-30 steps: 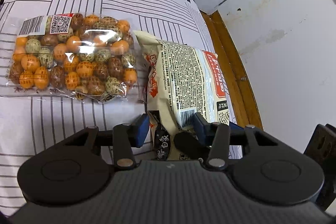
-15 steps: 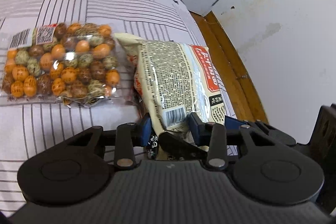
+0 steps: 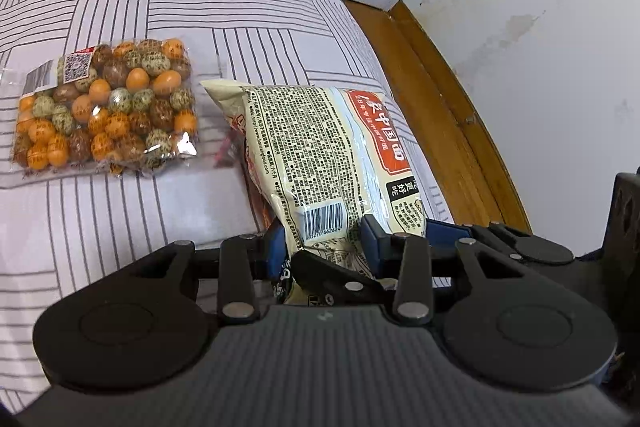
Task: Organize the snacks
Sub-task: 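Lift the noodle bag with the left gripper and carry it over the pink box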
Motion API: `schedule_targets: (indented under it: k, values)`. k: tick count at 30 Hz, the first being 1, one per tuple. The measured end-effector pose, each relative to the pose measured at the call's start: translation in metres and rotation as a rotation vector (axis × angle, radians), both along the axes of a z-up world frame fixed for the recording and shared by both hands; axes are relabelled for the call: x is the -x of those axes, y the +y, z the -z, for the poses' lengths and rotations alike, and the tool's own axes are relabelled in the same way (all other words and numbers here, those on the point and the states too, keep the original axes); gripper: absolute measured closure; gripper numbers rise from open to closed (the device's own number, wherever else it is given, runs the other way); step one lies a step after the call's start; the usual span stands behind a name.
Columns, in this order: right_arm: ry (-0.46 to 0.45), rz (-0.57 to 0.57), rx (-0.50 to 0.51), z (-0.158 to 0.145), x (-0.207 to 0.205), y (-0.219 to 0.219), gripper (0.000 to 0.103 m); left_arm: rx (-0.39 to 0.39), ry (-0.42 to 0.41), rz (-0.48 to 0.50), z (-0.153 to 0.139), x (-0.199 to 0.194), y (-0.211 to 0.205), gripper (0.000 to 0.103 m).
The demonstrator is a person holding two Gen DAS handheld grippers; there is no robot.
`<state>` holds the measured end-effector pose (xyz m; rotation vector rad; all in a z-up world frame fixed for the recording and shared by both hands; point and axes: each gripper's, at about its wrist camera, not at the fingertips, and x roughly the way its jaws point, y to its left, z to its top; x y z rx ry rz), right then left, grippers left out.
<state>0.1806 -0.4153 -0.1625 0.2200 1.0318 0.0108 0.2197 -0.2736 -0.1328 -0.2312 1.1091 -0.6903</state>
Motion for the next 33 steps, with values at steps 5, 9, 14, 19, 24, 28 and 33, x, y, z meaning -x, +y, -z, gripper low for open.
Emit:
schedule_targets:
  k: [5, 9, 14, 19, 24, 28, 33]
  values:
    - [-0.002, 0.005, -0.001, -0.014, 0.009, 0.004, 0.002, 0.012, 0.0, -0.005, -0.012, 0.009, 0.007, 0.067]
    - [-0.022, 0.006, 0.001, -0.027, 0.016, 0.009, 0.002, 0.014, -0.019, -0.004, -0.026, 0.018, 0.015, 0.067]
    - [-0.057, 0.001, 0.003, -0.044, 0.028, 0.023, 0.002, 0.007, -0.053, -0.013, -0.046, 0.035, 0.03, 0.067]
    - [-0.072, -0.021, 0.001, -0.06, 0.036, 0.045, 0.002, -0.01, -0.073, -0.021, -0.065, 0.049, 0.056, 0.067]
    - [-0.068, -0.047, -0.002, -0.072, 0.044, 0.075, 0.003, -0.03, -0.07, -0.043, -0.08, 0.064, 0.085, 0.066]
    - [-0.067, -0.085, -0.014, -0.079, 0.053, 0.103, 0.003, -0.049, -0.065, -0.075, -0.088, 0.079, 0.115, 0.066]
    - [-0.058, -0.149, -0.017, -0.085, 0.066, 0.142, 0.003, -0.066, -0.048, -0.121, -0.093, 0.099, 0.154, 0.066]
